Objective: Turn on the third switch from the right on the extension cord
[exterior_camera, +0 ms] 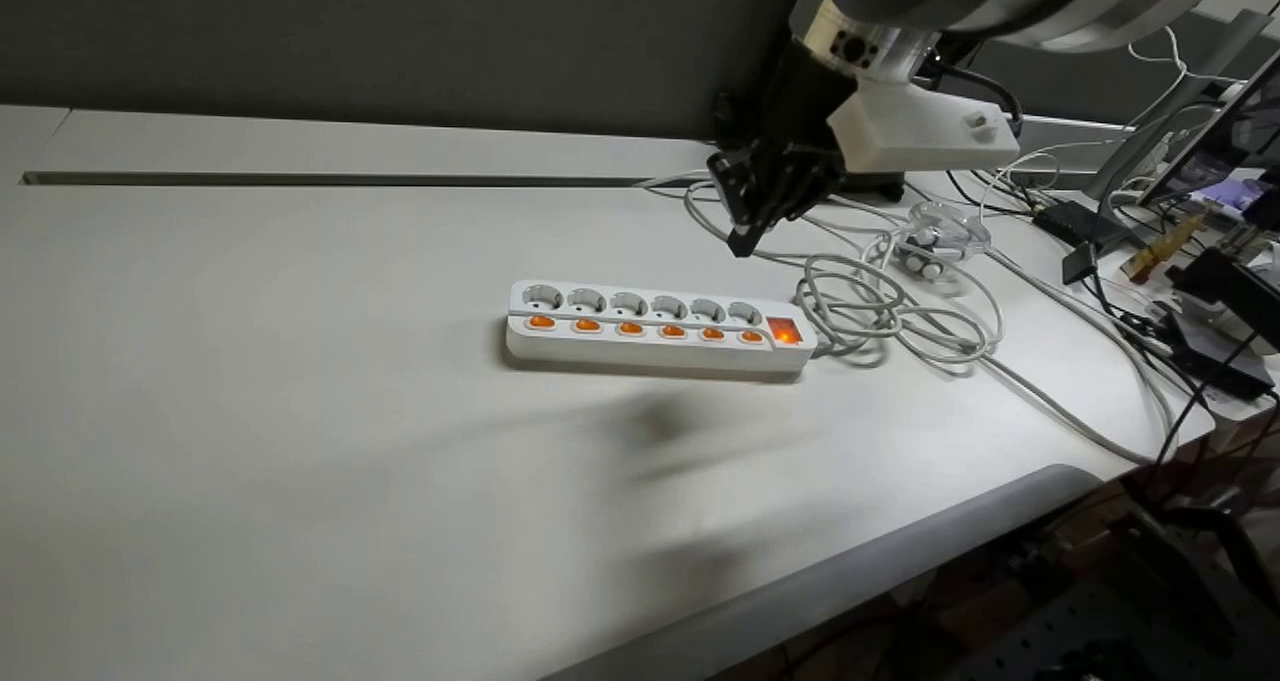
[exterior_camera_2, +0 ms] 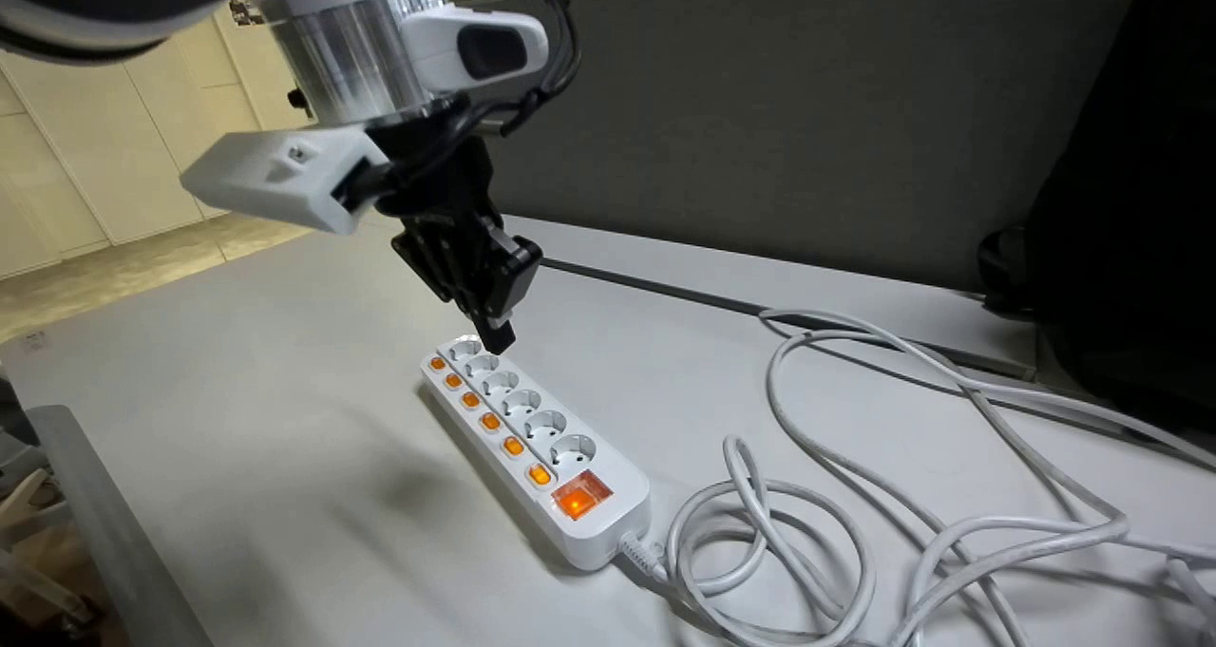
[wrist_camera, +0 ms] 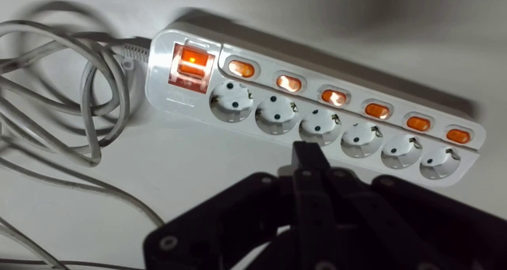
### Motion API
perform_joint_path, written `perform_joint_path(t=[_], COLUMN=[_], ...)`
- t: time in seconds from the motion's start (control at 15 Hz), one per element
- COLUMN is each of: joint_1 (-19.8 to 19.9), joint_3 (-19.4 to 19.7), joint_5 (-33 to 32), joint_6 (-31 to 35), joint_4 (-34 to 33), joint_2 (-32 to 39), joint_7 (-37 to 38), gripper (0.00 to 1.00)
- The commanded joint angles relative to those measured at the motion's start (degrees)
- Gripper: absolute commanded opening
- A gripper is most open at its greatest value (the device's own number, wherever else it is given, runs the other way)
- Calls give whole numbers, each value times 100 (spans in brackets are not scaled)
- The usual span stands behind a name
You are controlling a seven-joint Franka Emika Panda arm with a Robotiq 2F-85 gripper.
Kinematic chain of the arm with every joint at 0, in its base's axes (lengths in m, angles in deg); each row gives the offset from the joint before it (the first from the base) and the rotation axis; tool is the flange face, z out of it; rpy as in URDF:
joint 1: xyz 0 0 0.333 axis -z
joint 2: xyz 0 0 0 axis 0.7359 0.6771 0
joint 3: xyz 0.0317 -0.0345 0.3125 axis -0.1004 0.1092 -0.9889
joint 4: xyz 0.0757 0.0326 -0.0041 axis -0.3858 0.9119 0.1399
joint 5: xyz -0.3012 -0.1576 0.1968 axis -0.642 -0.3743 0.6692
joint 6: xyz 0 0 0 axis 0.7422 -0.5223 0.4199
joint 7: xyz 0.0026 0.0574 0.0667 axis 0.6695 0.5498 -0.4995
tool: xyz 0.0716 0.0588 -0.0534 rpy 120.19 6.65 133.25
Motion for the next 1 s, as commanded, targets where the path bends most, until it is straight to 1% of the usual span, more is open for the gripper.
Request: perform_joint_path(t=[0.0,0.27,0.33,0.53,0.8,0.93], joint_1=[13,38,35,53,5,-7], joint_3=[23,57,61,0,16,22], joint_5=[-16,-19,-45,46,-77,-89], joint_6=[-5,-7,77,383,994,1170], joint_4=[13,14,46,164,307,350], joint_2=[49,158,174,239,423,526], joint_7=[21,23,8,-86,-2,32], gripper=[1,0,0,0,0,0])
